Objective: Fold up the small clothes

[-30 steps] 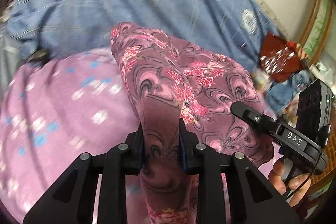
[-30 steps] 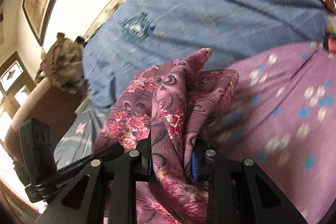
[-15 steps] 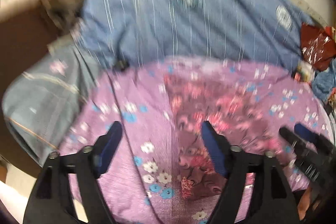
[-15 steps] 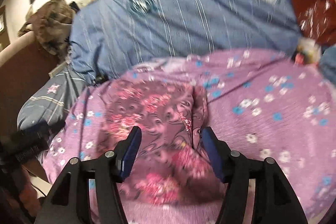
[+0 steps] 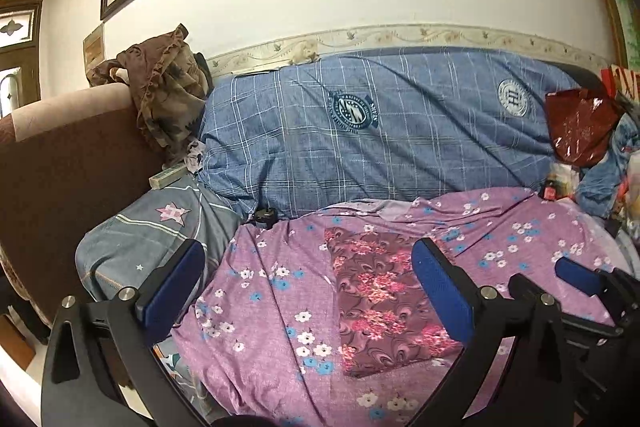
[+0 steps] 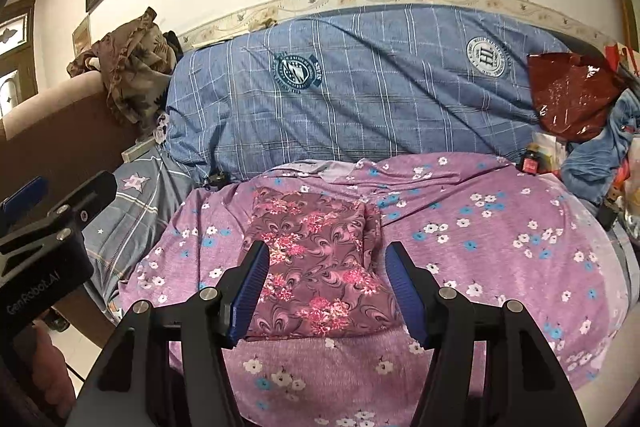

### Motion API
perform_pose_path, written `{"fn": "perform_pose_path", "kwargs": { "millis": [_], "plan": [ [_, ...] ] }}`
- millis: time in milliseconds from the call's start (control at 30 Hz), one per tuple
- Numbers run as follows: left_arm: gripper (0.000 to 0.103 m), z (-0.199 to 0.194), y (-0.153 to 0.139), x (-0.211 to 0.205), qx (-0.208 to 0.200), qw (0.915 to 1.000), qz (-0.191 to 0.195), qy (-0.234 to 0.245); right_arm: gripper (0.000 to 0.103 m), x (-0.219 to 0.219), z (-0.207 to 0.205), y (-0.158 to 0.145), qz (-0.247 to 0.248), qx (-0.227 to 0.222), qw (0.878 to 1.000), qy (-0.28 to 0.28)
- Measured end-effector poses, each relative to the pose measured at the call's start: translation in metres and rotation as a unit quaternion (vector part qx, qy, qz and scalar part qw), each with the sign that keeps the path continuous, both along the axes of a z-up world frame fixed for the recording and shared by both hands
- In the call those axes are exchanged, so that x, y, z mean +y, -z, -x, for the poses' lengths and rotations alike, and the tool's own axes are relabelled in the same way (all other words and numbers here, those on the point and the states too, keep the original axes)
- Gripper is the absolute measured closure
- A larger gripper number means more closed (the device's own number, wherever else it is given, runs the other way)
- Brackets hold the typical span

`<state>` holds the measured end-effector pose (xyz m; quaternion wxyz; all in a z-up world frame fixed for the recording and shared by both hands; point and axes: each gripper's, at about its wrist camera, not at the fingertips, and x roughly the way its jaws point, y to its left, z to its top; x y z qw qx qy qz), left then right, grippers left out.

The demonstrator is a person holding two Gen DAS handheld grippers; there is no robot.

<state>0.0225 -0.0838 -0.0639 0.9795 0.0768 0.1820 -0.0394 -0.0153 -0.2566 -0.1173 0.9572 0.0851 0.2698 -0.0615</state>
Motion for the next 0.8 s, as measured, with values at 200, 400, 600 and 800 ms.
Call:
{"fn": "perform_pose_path", "kwargs": {
  "millis": [200, 400, 600, 800],
  "plan": [
    [0.0, 0.011, -0.006, 0.003, -0.004, 1.0, 0.004, -0.006, 0.04, 0.002, 0.007, -0.003, 0.0, 0.003, 1.0, 0.008],
    [0.0, 0.009, -0.003, 0.008, 0.008, 0.9999, 0.007, -0.009, 0.04, 0.008, 0.005, -0.002, 0.001, 0.009, 1.0, 0.005],
    [0.0, 0.006, -0.001, 0.016, 0.012, 0.9998, 0.011, -0.008, 0.04, 0.018, -0.002, 0.0, 0.012, 0.02, 1.0, 0.009],
    [0.0, -0.001, 0.003, 0.025, 0.026, 0.9994, 0.024, -0.004, 0.04, 0.028, -0.004, -0.003, 0.037, 0.017, 0.999, 0.012]
  ]
}}
